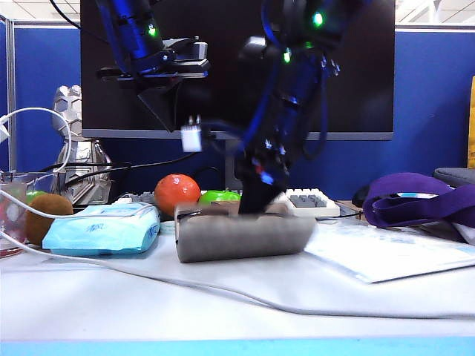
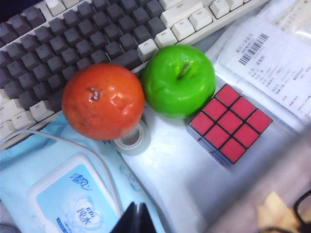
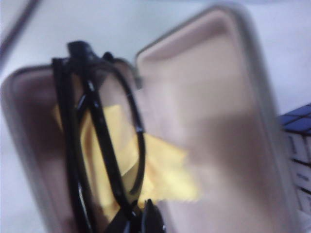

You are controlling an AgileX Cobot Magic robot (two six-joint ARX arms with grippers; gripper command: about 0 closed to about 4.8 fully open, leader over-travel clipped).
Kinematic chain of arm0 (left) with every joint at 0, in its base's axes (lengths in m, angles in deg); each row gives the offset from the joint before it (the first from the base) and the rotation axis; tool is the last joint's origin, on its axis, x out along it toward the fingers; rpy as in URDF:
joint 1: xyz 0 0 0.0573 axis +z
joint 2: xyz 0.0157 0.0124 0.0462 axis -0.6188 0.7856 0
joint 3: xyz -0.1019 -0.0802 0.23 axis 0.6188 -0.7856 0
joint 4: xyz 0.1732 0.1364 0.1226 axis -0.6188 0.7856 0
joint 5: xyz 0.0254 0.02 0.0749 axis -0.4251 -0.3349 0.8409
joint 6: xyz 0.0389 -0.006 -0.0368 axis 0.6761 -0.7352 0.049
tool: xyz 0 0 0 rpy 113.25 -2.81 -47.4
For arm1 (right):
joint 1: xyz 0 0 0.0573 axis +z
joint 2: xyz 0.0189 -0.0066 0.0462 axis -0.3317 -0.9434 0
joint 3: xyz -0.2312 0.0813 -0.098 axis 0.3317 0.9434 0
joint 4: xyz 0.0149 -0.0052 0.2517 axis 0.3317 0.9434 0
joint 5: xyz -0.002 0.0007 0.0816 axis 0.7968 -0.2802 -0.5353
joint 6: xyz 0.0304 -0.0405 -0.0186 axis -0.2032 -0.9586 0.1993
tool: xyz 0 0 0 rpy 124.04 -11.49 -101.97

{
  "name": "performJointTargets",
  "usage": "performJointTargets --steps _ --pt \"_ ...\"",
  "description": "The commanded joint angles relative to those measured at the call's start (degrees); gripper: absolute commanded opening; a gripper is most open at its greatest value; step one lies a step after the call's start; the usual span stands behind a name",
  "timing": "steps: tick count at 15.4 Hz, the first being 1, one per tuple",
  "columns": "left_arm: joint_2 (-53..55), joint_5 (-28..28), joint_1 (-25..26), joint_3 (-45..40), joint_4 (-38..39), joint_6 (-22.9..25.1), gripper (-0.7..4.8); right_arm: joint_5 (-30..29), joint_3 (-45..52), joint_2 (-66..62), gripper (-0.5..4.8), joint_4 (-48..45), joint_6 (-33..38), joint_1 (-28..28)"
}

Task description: Pick up the glasses, fold the temples of the glasses, place the glasses into the glasses case, and finally close the glasses case.

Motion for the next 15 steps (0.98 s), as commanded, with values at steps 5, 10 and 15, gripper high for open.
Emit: performJointTargets --steps 5,10,15 --pt "-0.3 -0.2 0.0 0.1 -0.2 -0.2 0.17 4.1 1.6 0.4 -0.01 -3.5 -2.6 0.3" --pt "-0.3 -0.2 0.0 0.1 -0.4 -0.2 0.17 7.5 1.6 4.0 -0.01 -4.7 -4.5 0.2" --pt "-0.3 -1.3 0.0 0.1 -0.7 -1.0 0.17 7.2 1.7 3.1 -0.01 -6.4 -4.7 0.0"
